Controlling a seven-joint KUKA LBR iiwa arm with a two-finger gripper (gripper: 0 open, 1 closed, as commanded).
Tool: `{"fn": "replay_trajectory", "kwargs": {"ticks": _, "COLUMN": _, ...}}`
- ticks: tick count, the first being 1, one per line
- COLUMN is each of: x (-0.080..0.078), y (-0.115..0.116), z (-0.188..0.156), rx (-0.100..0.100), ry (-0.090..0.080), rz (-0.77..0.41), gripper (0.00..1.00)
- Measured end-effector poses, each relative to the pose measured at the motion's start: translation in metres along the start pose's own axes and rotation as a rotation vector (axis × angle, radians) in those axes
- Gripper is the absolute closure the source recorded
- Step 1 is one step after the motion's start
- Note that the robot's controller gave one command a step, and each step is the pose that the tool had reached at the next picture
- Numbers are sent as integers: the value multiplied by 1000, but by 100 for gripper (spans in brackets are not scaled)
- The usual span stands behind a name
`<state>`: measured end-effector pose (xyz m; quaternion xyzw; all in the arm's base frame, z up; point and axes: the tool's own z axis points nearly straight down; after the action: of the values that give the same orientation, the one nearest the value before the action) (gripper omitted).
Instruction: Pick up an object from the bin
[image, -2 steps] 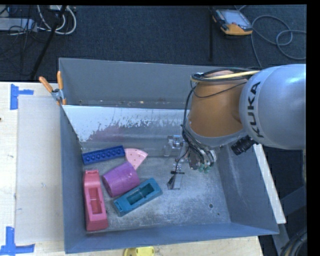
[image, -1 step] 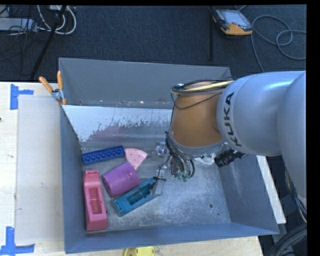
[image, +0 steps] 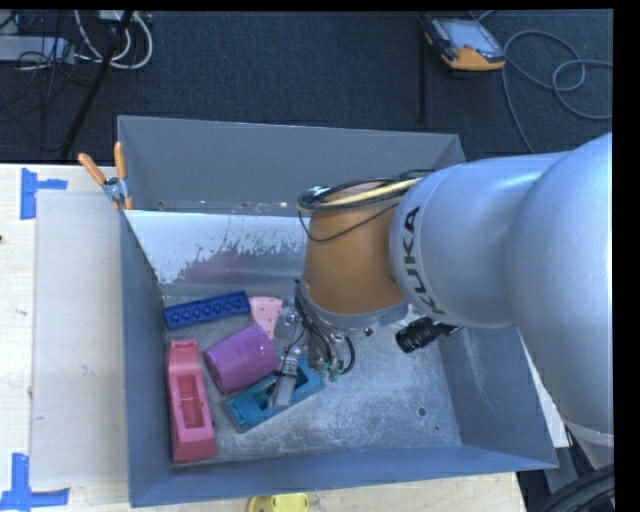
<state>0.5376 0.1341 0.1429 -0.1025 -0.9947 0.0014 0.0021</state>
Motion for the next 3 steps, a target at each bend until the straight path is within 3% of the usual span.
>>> {"fn": "replay_trajectory", "kwargs": {"ticks": 1, "x": -7, "y": 25, "z": 24, "rx": -3, "ry": -9, "rz": -157, "gripper": 0}}
{"fn": "replay_trajectory", "kwargs": {"ticks": 2, "x": -8, "y": 50, "z": 59, "rx": 12, "ry": -15, "rz": -205, "gripper": 0}}
{"fn": "replay_trajectory", "kwargs": {"ticks": 3, "x": -22, "y": 61, "z": 66, "rx": 29, "ry": 11, "rz": -192, "gripper": 0}}
